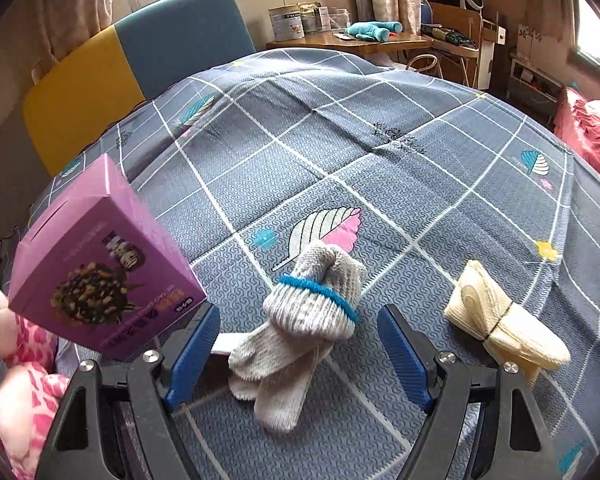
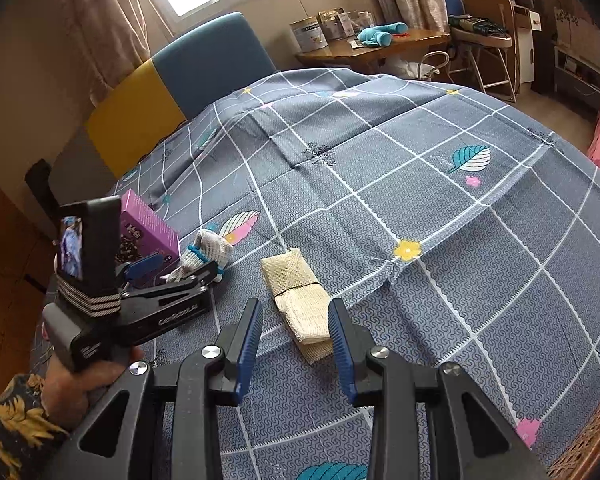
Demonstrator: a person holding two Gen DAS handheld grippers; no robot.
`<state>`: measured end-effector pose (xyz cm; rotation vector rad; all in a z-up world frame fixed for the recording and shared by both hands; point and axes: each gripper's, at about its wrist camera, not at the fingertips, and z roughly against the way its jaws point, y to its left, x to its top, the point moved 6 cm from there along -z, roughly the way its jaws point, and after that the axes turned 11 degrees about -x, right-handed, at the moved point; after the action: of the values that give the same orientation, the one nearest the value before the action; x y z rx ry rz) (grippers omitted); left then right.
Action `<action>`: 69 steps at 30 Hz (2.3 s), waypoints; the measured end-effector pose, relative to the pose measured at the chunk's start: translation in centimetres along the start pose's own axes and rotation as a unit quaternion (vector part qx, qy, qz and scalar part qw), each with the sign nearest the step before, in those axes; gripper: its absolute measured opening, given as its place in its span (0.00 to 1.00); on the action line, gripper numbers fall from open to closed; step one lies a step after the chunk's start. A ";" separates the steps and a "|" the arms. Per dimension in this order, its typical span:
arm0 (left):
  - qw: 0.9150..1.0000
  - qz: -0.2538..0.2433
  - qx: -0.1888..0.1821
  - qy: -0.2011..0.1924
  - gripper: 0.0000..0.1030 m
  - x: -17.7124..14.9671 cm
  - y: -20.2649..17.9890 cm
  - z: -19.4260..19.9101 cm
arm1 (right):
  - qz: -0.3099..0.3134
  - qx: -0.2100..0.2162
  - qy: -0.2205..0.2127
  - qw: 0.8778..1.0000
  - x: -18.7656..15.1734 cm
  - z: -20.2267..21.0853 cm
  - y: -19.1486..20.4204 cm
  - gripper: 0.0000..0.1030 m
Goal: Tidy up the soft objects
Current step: 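Grasp the white knit glove with blue cuff with the left tool, then grasp the beige mesh bundle with the right tool while the left tool lifts the glove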
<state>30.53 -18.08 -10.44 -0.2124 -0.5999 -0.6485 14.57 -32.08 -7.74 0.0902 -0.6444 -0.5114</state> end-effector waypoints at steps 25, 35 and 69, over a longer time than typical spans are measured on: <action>0.996 0.075 0.014 -0.045 0.40 -5.2 -0.3 7.7 | 0.023 -0.001 0.019 1.000 -0.7 -0.9 1.1 0.33; 0.990 0.113 0.027 -0.076 0.40 -10.5 0.0 14.6 | 0.056 -0.021 0.029 0.998 -1.5 -1.6 1.9 0.33; 0.970 0.203 0.063 -0.122 0.40 -20.6 5.4 25.3 | 0.251 -0.128 0.056 0.958 -0.4 -10.1 6.1 0.43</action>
<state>9.24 5.75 -2.04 -0.2877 -0.8044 -0.1872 22.89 -27.34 -14.66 -0.2841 -0.4617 -0.0920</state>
